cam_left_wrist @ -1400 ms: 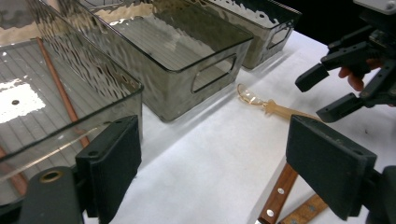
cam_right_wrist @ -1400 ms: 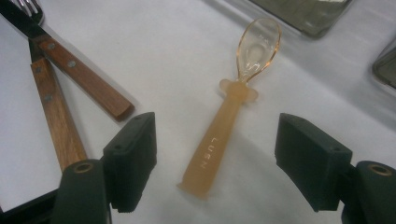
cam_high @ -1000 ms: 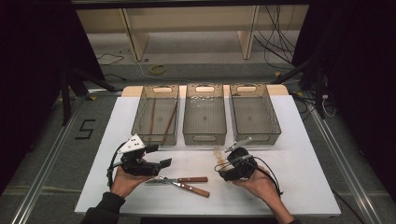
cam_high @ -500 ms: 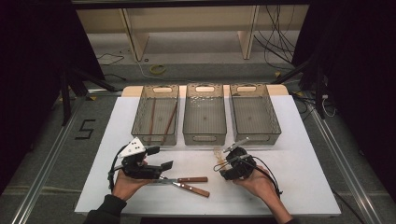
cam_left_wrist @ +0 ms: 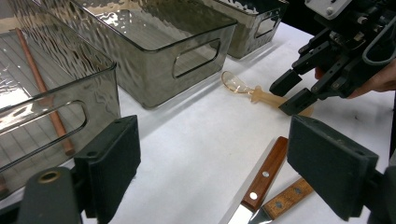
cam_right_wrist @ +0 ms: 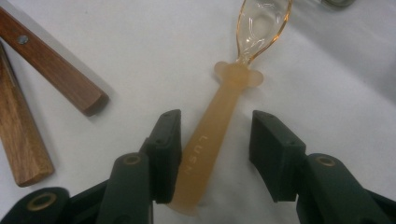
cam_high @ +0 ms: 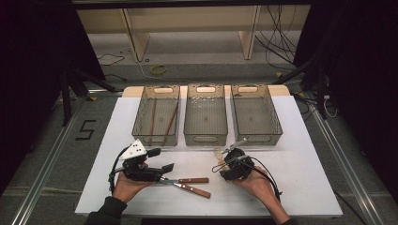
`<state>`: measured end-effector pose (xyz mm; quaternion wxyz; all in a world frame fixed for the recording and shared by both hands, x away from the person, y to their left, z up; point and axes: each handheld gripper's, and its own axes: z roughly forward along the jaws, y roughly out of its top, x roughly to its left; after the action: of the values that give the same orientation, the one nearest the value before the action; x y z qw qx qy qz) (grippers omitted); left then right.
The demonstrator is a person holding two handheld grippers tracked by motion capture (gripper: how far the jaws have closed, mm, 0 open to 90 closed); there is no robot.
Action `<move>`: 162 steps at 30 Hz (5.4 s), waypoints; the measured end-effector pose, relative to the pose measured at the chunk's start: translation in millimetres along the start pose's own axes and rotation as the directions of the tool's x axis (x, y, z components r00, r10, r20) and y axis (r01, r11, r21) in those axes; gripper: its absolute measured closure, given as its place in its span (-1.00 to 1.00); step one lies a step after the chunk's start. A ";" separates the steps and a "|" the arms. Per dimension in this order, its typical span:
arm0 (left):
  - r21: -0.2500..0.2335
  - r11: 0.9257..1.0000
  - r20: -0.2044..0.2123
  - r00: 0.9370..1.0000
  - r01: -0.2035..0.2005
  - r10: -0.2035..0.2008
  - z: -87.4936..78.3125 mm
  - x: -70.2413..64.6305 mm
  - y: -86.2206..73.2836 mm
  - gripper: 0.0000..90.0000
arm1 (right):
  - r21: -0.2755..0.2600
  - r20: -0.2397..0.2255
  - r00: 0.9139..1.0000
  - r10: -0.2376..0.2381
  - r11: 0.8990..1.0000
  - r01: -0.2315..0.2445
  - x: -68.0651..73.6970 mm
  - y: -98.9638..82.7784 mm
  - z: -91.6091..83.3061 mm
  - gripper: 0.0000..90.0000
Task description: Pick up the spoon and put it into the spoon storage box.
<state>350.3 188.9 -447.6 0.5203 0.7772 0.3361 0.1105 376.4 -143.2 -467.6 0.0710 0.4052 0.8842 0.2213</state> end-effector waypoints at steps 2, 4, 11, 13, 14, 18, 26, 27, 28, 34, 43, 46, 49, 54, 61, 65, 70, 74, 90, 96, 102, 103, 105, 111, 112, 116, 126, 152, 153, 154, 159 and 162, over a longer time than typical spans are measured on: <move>0.003 1.000 0.000 1.000 -0.002 0.002 0.2 0.3 -0.6 -0.62 | -0.003 0.005 1.000 -0.010 1.000 0.010 1.9 0.7 0.5 0.30; 0.002 1.000 0.001 1.000 -0.003 0.003 0.3 -0.1 -0.7 -0.62 | 0.000 0.016 1.000 -0.022 1.000 0.022 3.4 1.4 1.0 0.37; 0.007 1.000 0.005 1.000 -0.009 0.009 1.0 -1.3 -1.0 -0.61 | 0.005 0.023 0.999 -0.028 1.000 0.027 4.9 2.2 1.0 0.50; 0.005 1.000 0.006 1.000 -0.008 0.008 0.9 -1.1 -1.0 -0.61 | 0.007 0.025 0.999 -0.028 1.000 0.028 5.5 2.2 0.7 0.56; 0.004 1.000 0.006 1.000 -0.008 0.008 0.9 -1.2 -1.1 -0.61 | 0.008 0.026 0.999 -0.028 1.000 0.028 5.7 2.3 0.6 0.59; 0.005 1.000 0.005 1.000 -0.009 0.009 0.7 -1.1 -1.1 -0.61 | 0.010 0.026 0.999 -0.028 1.000 0.028 5.6 2.8 0.7 0.67; 0.009 1.000 0.007 1.000 -0.007 0.007 0.3 0.2 -1.7 -0.61 | 0.004 0.024 0.999 -0.047 0.999 0.047 6.0 2.3 -0.1 0.70; 0.009 1.000 0.007 1.000 -0.006 0.005 0.4 0.4 -1.8 -0.61 | 0.004 0.022 0.999 -0.048 0.999 0.048 6.0 2.2 -0.4 0.71; 0.008 1.000 0.007 1.000 -0.002 0.002 0.6 0.6 -2.0 -0.61 | 0.002 0.019 0.999 -0.050 0.999 0.050 5.8 2.1 -0.7 0.71; 0.005 1.000 0.004 1.000 0.001 -0.001 0.2 1.6 -2.3 -0.61 | -0.017 0.011 0.998 -0.055 0.998 0.056 3.0 1.8 -5.3 0.71; 0.000 1.000 0.006 1.000 0.018 -0.018 -0.7 4.1 -3.2 -0.61 | -0.067 -0.002 0.999 -0.050 0.996 0.050 -2.5 3.1 -18.1 0.72; -0.002 1.000 0.003 1.000 0.020 -0.020 -1.0 4.9 -3.5 -0.61 | -0.094 -0.009 0.999 -0.045 0.995 0.044 -4.6 4.6 -24.7 0.72; -0.005 1.000 0.002 1.000 0.022 -0.022 -1.2 5.8 -3.7 -0.61 | -0.121 -0.016 0.999 -0.048 0.992 0.045 -6.9 6.4 -31.6 0.72; -0.004 1.000 0.001 1.000 0.024 -0.024 -1.5 6.7 -4.0 -0.61 | -0.161 -0.017 0.999 -0.046 0.986 0.042 -10.1 11.4 -42.2 0.72; -0.005 1.000 0.000 1.000 0.026 -0.026 -2.1 7.6 -4.4 -0.61 | -0.206 -0.008 0.999 -0.044 0.978 0.041 -15.7 26.9 -52.2 0.72; -0.005 1.000 0.002 1.000 0.029 -0.029 -2.3 8.4 -4.8 -0.61 | -0.225 -0.008 0.999 -0.041 0.974 0.038 -19.0 36.9 -54.2 0.72; -0.008 1.000 0.001 1.000 0.028 -0.028 -2.4 8.8 -4.9 -0.61 | -0.241 0.005 0.999 -0.033 0.970 0.034 -24.6 49.2 -56.8 0.71; -0.007 1.000 0.001 1.000 0.027 -0.027 -2.4 9.1 -5.1 -0.61 | -0.255 0.013 1.000 -0.023 0.967 0.026 -30.5 60.1 -59.4 0.71; -0.020 0.999 -0.001 0.999 0.032 -0.032 -4.1 10.7 -5.6 -0.61 | -0.269 0.034 0.999 0.006 0.963 0.004 -50.4 103.1 -54.1 0.71; -0.029 0.999 -0.005 0.999 0.032 -0.032 -4.8 12.1 -6.1 -0.61 | -0.281 0.035 0.999 0.013 0.960 -0.002 -53.8 117.8 -52.3 0.71; -0.030 0.999 -0.007 0.999 0.035 -0.035 -5.6 12.3 -6.2 -0.61 | -0.283 0.047 0.999 0.020 0.959 -0.006 -55.1 129.8 -50.7 0.71; -0.031 0.999 -0.007 0.999 0.035 -0.035 -5.7 12.4 -6.3 -0.61 | -0.286 0.048 0.999 0.019 0.958 -0.004 -55.5 131.4 -49.8 0.71; -0.032 0.999 -0.007 0.999 0.034 -0.034 -6.1 12.6 -6.3 -0.61 | -0.287 0.052 0.998 0.021 0.958 -0.005 -55.3 134.3 -48.2 0.71; -0.033 0.999 -0.007 0.999 0.035 -0.035 -6.7 13.2 -6.3 -0.61 | -0.290 0.057 0.998 0.027 0.957 -0.010 -56.3 144.7 -43.1 0.71; -0.035 0.999 -0.008 0.999 0.039 -0.040 -6.5 13.1 -6.4 -0.61 | -0.288 0.053 0.998 0.031 0.958 -0.014 -56.4 146.4 -42.1 0.71; -0.038 0.998 -0.009 0.999 0.040 -0.041 -7.5 14.0 -6.4 -0.61 | -0.284 0.057 0.998 0.039 0.959 -0.021 -57.0 152.9 -37.2 0.71; -0.049 0.998 -0.014 0.999 0.050 -0.051 -8.6 15.1 -6.8 -0.61 | -0.273 0.067 0.996 0.056 0.961 -0.036 -58.6 164.7 -29.9 0.71; -0.051 0.998 -0.015 0.999 0.047 -0.048 -10.2 16.0 -6.9 -0.61 | -0.210 0.061 0.994 0.091 0.975 -0.076 -59.0 168.8 -0.9 0.69; -0.051 0.998 -0.015 0.999 0.049 -0.049 -10.1 16.0 -7.0 -0.61 | -0.206 0.057 0.994 0.094 0.975 -0.080 -59.0 168.7 -0.1 0.69; -0.050 0.998 -0.015 0.999 0.047 -0.048 -10.0 16.0 -7.0 -0.61 | -0.199 0.057 0.994 0.091 0.977 -0.078 -59.3 168.8 1.1 0.69; -0.050 0.998 -0.014 0.999 0.046 -0.047 -10.3 15.8 -6.7 -0.62 | -0.182 0.049 0.994 0.102 0.979 -0.091 -58.8 169.2 5.3 0.48; -0.052 0.997 -0.015 0.999 0.049 -0.050 -10.5 16.2 -7.0 -0.62 | -0.197 0.027 0.995 0.099 0.976 -0.092 -58.2 169.1 2.7 0.25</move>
<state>354.2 208.6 -452.1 0.5400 0.7540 0.3567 0.1125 531.6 -88.8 -397.3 0.1158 0.4421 0.8363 0.3029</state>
